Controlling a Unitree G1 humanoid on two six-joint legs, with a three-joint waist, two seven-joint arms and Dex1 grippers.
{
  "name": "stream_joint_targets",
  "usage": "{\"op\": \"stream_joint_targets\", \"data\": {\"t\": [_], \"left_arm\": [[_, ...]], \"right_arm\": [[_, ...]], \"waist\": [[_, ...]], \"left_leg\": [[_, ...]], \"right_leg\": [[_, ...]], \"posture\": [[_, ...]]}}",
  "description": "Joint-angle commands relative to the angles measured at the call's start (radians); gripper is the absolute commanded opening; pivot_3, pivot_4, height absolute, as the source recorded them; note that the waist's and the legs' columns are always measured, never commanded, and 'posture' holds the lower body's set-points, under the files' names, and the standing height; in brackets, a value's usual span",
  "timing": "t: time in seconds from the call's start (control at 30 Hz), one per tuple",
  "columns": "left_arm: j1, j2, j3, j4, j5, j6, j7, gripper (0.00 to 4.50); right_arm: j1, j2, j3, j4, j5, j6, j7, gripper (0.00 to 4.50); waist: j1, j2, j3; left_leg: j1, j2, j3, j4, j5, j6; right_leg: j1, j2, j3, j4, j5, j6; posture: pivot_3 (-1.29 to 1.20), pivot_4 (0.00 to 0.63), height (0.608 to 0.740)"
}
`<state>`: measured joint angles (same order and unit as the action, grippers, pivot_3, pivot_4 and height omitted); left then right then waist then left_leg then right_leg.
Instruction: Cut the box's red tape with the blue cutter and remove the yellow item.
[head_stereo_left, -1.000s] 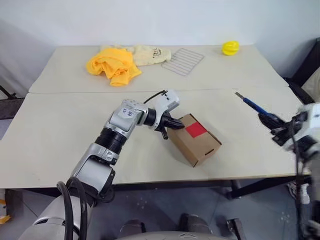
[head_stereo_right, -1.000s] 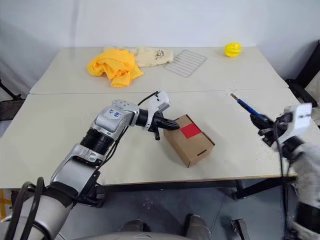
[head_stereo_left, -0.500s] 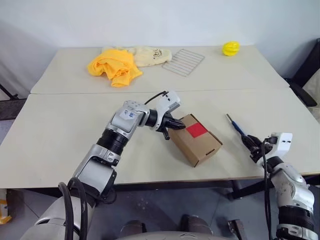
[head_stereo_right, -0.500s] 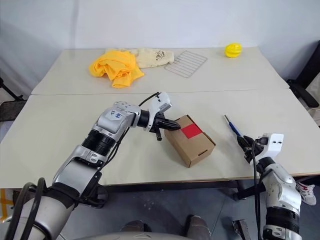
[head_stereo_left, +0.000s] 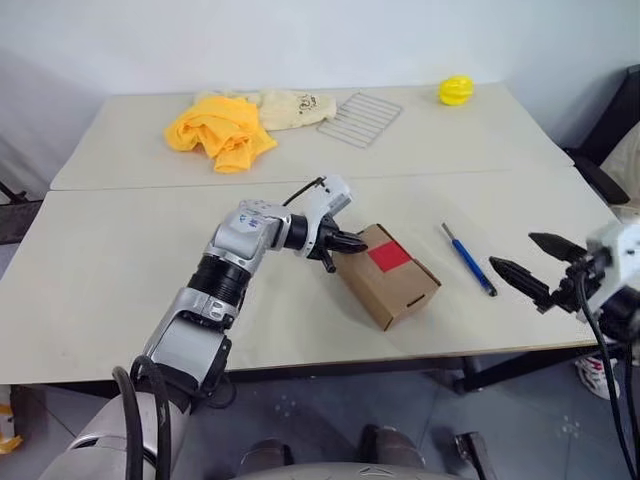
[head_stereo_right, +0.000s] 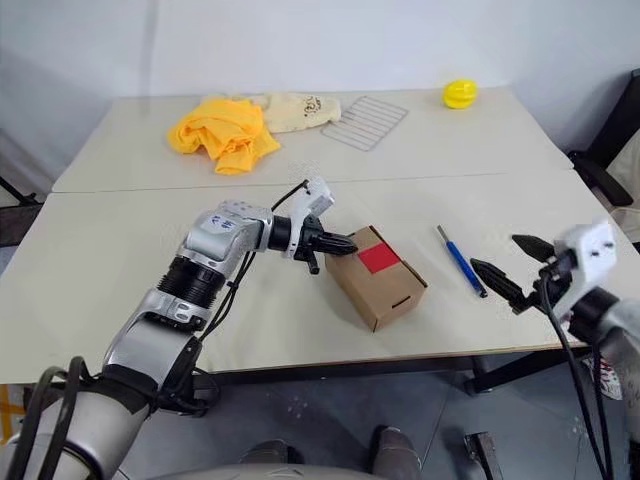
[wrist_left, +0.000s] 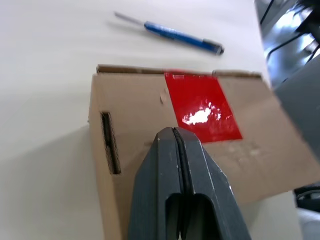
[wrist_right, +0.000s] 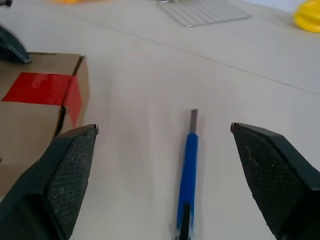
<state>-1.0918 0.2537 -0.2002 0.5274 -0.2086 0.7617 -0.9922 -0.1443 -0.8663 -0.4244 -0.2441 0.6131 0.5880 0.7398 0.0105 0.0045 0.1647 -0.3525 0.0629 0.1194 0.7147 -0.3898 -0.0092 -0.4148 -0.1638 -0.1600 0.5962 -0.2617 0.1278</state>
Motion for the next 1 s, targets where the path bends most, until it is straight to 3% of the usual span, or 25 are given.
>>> {"op": "stream_joint_targets", "data": {"t": [0.03,0.27,0.4,0.7,1.0], "left_arm": [[-0.059,0.012,0.048,-0.021,-0.043,0.022,-0.02,0.0],[-0.078,0.101,0.036,-0.13,-0.09,0.229,-0.045,0.0],[0.031,0.179,-0.028,-0.344,-0.125,0.433,-0.025,0.0],[0.199,0.043,0.117,-0.44,-0.183,0.622,0.205,0.0],[0.28,-0.049,0.208,-0.373,-0.218,0.612,0.316,0.0]], "right_arm": [[-0.113,-0.038,0.095,0.092,-0.044,-0.007,0.058,3.79],[-0.293,-0.047,0.327,0.312,-0.231,-0.119,0.163,1.5],[-0.363,0.006,0.429,0.379,-0.299,-0.164,0.201,0.17],[-0.37,0.099,0.446,0.422,-0.307,-0.178,0.236,0.05],[-0.356,0.138,0.444,0.379,-0.304,-0.131,0.236,0.05]], "waist": [[-0.001,-0.001,0.001],[0.008,-0.002,0.003],[-0.001,-0.002,0.003],[0.011,-0.003,0.004],[0.01,-0.003,0.004]], "left_leg": [[-0.001,0.0,0.0,0.0,0.0,0.0],[-0.003,-0.001,0.002,-0.004,0.0,0.0],[-0.003,-0.001,0.002,-0.006,0.0,0.0],[-0.005,-0.001,0.001,-0.001,0.0,0.0],[-0.004,-0.001,0.001,-0.001,0.0,0.0]], "right_leg": [[-0.001,0.0,0.0,-0.001,0.0,0.0],[-0.002,0.0,-0.001,-0.006,0.001,0.003],[-0.004,0.0,-0.001,-0.006,0.001,0.003],[-0.003,0.0,-0.001,-0.005,0.001,0.004],[-0.003,0.0,-0.001,-0.004,0.001,0.004]], "posture": [[0.0,0.15,0.74],[0.0,0.15,0.74],[0.0,0.15,0.74],[0.0,0.15,0.74],[0.0,0.15,0.74]]}}
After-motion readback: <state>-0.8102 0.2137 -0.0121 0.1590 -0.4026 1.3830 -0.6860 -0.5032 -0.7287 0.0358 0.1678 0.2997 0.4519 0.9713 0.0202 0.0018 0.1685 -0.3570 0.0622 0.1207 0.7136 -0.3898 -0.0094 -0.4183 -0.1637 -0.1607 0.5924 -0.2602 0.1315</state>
